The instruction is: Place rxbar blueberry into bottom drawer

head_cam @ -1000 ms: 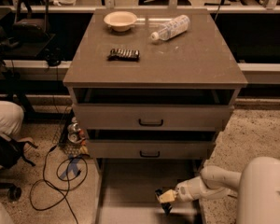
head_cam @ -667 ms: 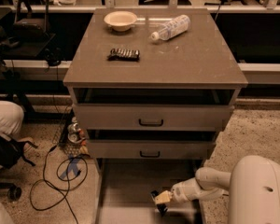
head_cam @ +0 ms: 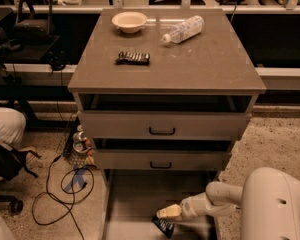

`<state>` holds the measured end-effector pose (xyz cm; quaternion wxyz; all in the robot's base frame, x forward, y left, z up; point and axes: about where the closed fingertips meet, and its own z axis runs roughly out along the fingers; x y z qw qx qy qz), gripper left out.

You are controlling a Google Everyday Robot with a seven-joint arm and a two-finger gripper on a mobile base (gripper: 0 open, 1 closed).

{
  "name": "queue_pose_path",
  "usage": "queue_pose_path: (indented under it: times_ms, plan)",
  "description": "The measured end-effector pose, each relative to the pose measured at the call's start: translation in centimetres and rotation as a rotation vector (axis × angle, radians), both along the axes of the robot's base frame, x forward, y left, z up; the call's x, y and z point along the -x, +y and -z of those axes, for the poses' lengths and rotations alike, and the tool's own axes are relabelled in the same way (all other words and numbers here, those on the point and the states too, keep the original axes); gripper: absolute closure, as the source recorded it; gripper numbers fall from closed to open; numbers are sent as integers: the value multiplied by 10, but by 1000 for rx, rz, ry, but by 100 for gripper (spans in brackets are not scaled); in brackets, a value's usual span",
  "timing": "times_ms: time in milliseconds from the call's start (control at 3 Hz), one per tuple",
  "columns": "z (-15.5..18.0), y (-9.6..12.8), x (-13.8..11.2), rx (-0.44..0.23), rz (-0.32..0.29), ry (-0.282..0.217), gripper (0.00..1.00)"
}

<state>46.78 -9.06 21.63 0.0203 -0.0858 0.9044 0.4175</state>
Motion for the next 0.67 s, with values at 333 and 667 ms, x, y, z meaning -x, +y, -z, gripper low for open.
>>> queue_pose_path:
  times_ms: [333,667]
  plan:
    - [-6,-8,0,16,36,-15,0]
    - [-42,-39,4,46,97,-86,0]
